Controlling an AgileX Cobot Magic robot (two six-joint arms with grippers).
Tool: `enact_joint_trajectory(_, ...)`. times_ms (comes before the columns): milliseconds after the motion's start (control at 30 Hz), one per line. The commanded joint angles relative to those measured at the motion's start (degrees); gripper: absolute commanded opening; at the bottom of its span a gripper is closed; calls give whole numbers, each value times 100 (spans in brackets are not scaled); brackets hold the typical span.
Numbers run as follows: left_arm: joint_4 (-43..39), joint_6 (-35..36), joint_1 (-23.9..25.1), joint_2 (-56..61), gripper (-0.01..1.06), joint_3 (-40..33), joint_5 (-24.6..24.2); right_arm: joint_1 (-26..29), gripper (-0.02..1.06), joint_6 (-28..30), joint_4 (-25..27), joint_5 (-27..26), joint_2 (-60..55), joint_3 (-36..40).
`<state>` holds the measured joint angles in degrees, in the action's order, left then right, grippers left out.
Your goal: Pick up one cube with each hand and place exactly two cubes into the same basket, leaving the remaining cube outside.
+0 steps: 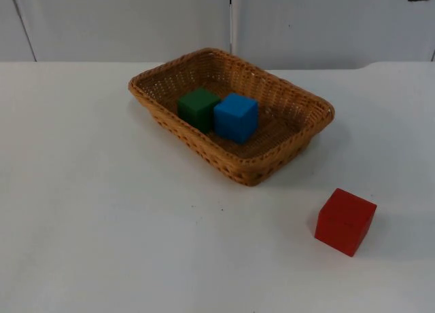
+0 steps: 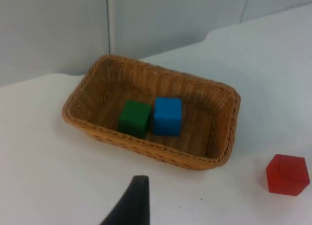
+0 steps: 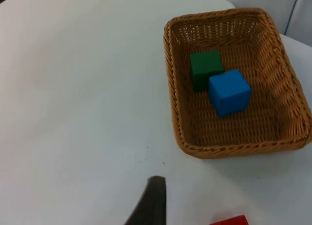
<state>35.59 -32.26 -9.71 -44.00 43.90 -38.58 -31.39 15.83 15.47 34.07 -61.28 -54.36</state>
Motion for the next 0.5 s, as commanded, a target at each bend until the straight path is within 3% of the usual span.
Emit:
enact_joint_trajectory(0,-217,174,-26,204,105,-26,-81,31,81,27,33,-70,239,144)
enact_joint_trajectory(267,-1254,1006,-26,826,105,-26,-608,31,81,7,33,-81,1122,767)
enact_joint_trajectory(467,-1529,1177,-26,1310,105,-26,-660,31,81,-38,33,-81,1758,1110)
